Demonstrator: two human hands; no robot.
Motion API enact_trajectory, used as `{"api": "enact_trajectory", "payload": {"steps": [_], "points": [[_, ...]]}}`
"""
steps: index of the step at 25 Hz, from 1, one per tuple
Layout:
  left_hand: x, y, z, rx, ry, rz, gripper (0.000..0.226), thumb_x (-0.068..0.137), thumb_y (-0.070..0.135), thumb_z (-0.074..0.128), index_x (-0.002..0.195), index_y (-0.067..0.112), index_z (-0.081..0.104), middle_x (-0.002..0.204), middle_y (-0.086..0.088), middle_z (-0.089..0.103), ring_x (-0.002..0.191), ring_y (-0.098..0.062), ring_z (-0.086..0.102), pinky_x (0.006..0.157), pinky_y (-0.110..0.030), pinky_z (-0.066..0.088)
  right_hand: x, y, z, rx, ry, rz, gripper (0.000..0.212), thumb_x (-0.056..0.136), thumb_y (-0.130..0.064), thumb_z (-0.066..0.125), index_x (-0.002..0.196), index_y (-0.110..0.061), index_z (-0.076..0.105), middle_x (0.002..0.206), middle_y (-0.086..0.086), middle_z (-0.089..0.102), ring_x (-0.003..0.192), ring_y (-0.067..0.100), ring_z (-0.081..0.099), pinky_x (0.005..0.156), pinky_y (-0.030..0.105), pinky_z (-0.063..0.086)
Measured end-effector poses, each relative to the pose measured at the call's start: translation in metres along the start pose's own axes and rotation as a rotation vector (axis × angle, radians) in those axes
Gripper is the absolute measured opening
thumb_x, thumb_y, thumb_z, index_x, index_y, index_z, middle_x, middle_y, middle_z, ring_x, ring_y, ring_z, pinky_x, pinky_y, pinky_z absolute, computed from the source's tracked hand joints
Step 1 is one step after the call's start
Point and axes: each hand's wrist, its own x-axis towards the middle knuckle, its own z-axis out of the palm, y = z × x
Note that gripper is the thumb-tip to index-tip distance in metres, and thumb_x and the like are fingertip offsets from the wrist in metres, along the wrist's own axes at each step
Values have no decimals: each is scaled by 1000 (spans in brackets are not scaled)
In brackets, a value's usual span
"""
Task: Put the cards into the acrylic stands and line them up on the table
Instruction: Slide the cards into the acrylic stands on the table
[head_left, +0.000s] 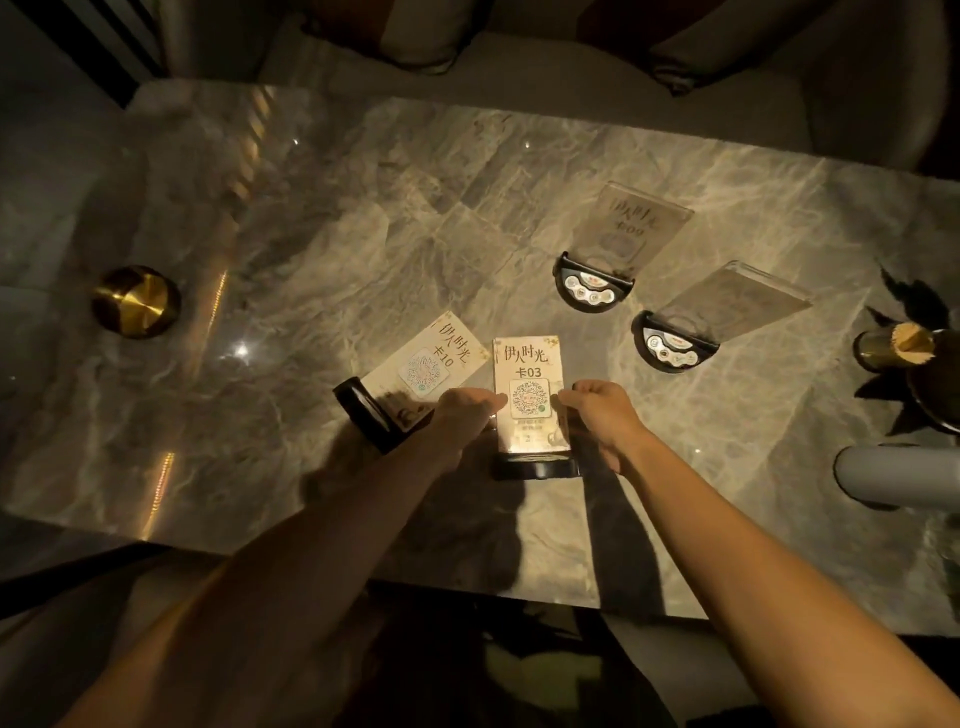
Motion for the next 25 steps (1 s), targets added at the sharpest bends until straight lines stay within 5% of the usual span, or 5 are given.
{"api": "enact_trajectory", "payload": {"steps": [5, 8, 14, 18, 25], "points": [[4, 5, -2, -127, 6, 15, 9, 91, 13, 66, 85, 8, 71, 82, 2, 69, 72, -9, 64, 54, -14, 50, -4, -9, -4, -12, 33, -63, 15, 87, 4, 61, 91, -8, 68, 99, 19, 78, 90, 34, 76, 80, 53, 62], [3, 24, -7, -244, -8, 74, 20, 92, 9, 68, 108, -2, 68, 104, -15, 76, 95, -30, 74, 80, -41, 63, -6, -25, -10, -34, 82, -163, 16, 79, 0, 61, 79, -16, 61, 94, 15, 77, 91, 33, 75, 81, 59, 60], [17, 72, -12, -284, 4, 207, 4, 90, 2, 69, 93, 3, 71, 84, -14, 72, 92, -34, 71, 91, -56, 57, -6, -65, -29, 16, 118, -287, 18, 79, 3, 61, 78, -15, 60, 78, 2, 74, 89, 30, 74, 82, 58, 60], [33, 89, -8, -255, 43, 306, 6, 85, 0, 72, 87, 6, 74, 73, 1, 68, 79, -20, 68, 73, -34, 61, 6, -72, -42, 44, 126, -328, 22, 78, 8, 61, 77, -14, 61, 54, -12, 61, 69, 19, 63, 87, 55, 58], [42, 91, -1, -185, 94, 370, 17, 82, -4, 75, 99, -5, 73, 81, -3, 70, 70, -8, 64, 67, -15, 55, 12, -67, -49, 29, 163, -369, 19, 86, 5, 68, 79, -11, 61, 71, 3, 60, 67, 14, 59, 85, 46, 54]]}}
